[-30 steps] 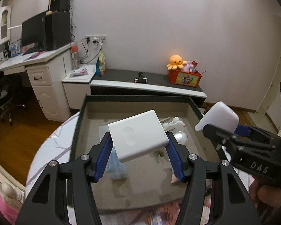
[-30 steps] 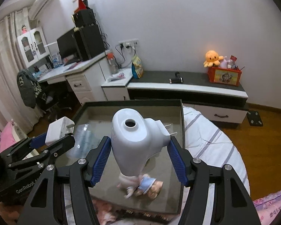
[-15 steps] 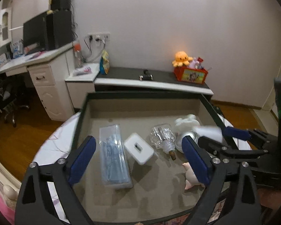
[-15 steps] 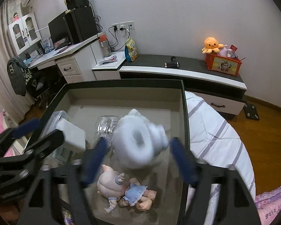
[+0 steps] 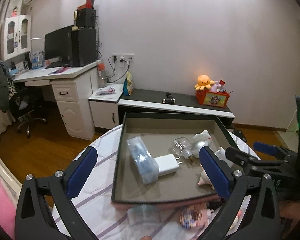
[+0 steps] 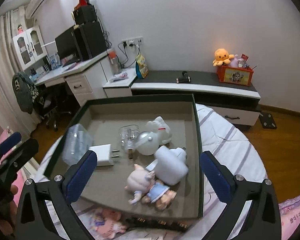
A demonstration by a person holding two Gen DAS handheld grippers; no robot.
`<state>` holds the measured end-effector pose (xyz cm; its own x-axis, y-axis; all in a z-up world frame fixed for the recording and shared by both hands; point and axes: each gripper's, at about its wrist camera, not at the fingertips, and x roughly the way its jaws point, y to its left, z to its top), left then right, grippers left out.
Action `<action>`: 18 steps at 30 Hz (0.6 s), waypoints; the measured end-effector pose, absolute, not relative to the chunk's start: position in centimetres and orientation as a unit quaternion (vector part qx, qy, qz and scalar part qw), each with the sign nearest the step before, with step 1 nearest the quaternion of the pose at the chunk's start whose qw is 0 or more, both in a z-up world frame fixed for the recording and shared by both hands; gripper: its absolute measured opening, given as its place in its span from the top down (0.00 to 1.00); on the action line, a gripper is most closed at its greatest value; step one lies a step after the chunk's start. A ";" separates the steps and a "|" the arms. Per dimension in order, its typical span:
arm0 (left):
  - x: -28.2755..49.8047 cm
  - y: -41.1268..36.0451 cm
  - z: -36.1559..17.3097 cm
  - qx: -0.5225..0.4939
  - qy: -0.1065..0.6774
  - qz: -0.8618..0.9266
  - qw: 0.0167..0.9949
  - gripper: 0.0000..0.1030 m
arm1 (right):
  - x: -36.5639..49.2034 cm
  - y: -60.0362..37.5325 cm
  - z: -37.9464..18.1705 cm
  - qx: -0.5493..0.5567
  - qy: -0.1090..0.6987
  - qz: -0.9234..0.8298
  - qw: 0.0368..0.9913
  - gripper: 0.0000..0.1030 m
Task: Organize rigid objects
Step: 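Withdraw both tools from the box and move toward the remaining items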
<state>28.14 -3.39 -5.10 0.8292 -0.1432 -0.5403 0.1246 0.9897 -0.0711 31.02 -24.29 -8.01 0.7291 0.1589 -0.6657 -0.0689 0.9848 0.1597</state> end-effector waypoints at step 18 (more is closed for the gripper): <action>17.5 -2.2 -1.5 -0.012 0.250 -0.044 0.967 0.00 | 17.6 -22.6 -1.1 0.058 0.271 0.057 0.959 0.00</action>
